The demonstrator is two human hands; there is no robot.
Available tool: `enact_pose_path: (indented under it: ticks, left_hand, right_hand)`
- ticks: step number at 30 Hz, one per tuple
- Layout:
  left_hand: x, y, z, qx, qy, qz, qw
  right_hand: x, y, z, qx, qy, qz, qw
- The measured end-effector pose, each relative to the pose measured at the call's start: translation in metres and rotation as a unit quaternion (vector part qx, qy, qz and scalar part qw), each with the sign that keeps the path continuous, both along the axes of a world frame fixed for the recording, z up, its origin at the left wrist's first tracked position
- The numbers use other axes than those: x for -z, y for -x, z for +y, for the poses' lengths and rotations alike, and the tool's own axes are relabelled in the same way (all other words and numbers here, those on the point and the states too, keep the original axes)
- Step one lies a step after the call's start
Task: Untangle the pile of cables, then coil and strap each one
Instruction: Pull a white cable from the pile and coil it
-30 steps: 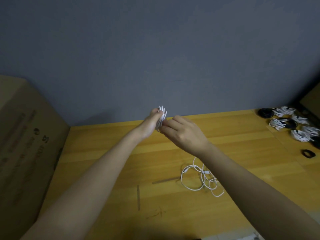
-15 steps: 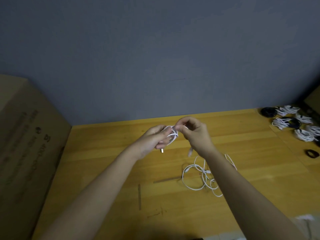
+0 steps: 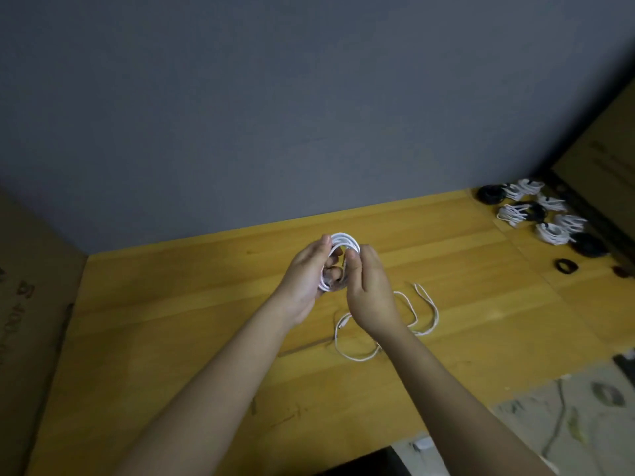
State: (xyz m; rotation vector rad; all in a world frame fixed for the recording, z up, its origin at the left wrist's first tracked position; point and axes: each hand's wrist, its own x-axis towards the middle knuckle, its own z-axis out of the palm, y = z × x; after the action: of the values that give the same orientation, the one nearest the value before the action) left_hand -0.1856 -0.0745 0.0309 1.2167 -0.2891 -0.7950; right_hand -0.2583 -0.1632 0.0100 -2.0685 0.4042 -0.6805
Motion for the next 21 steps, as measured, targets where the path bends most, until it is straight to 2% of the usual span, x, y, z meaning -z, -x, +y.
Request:
enact_pose_path:
  ticks: [3,6,8,10,13,15,21]
  left_hand:
    - [0.012,0.012,-0.021,0.007,-0.14,-0.155,0.978]
    - [0.021,0.021,-0.039,0.094,-0.207,-0.322,0.919]
    - [0.024,0.03,-0.054,0.148,-0.242,-0.393,0.875]
    - [0.026,0.043,-0.077,0.16,-0.268,-0.441,0.841]
    - [0.029,0.071,-0.123,0.147,-0.277,-0.48,0.819]
    - [0.037,0.091,-0.158,0.137,-0.286,-0.482,0.817]
    - [0.059,0.167,-0.274,0.14,-0.279,-0.406,0.859]
  right_hand:
    - [0.006,0.015,-0.019,0.033,-0.014,0.04,0.999]
    - [0.011,0.036,-0.048,0.046,-0.086,0.078,0.992]
    - [0.014,0.054,-0.067,0.042,-0.145,0.086,0.985]
    - [0.019,0.073,-0.086,0.029,-0.198,0.071,0.977]
    - [0.027,0.098,-0.115,0.058,-0.267,0.045,0.961]
    - [0.033,0.116,-0.14,0.08,-0.275,0.037,0.957]
    - [0.053,0.192,-0.246,0.076,-0.198,0.065,0.975]
